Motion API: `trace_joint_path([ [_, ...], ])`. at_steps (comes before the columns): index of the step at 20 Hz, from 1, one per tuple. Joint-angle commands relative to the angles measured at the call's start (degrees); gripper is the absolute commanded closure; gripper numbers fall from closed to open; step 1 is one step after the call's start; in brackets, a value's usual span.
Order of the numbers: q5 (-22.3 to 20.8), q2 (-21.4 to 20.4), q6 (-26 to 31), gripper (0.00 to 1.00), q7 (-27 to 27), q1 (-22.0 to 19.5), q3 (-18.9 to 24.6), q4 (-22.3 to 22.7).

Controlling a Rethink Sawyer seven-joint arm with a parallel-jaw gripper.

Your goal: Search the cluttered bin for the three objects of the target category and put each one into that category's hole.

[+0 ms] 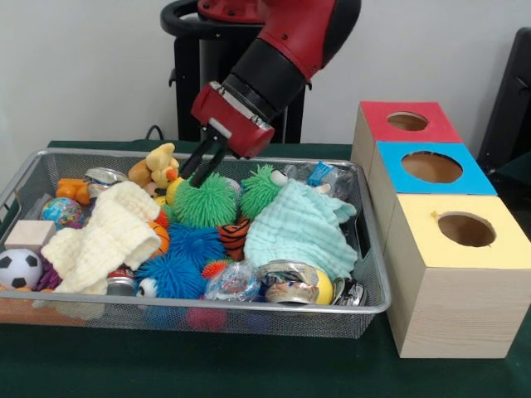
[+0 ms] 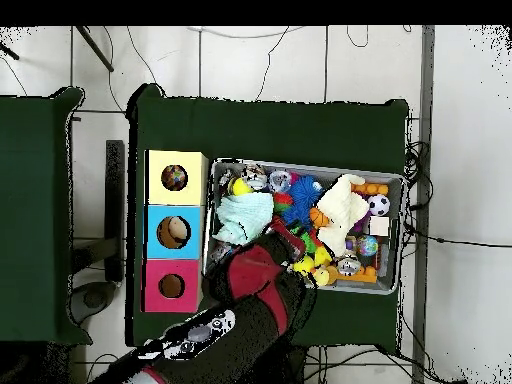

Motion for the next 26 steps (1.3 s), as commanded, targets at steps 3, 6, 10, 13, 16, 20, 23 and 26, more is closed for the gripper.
trace_joint_path([
  [3,-27.23,-22.18,4.45,0.00,-15.12,-24.64,32.36,7.52],
  [6,-29.31,-20.93,2.99,0.00,-11.12,-23.22,31.47,6.72],
  [10,-31.25,-20.08,2.48,0.00,-5.05,-21.28,31.43,7.00],
  [13,-30.56,-19.35,5.33,0.00,-1.68,-19.83,31.79,7.85],
  [16,-26.78,-17.73,5.76,0.00,3.43,-17.40,31.24,8.87],
  [20,-21.62,-18.74,13.54,0.00,5.17,-12.23,28.73,6.86],
  [23,-18.66,-18.76,18.62,0.00,5.37,-11.00,28.59,4.68],
  [26,-16.12,-17.43,19.91,0.00,6.46,-10.92,29.64,3.85],
])
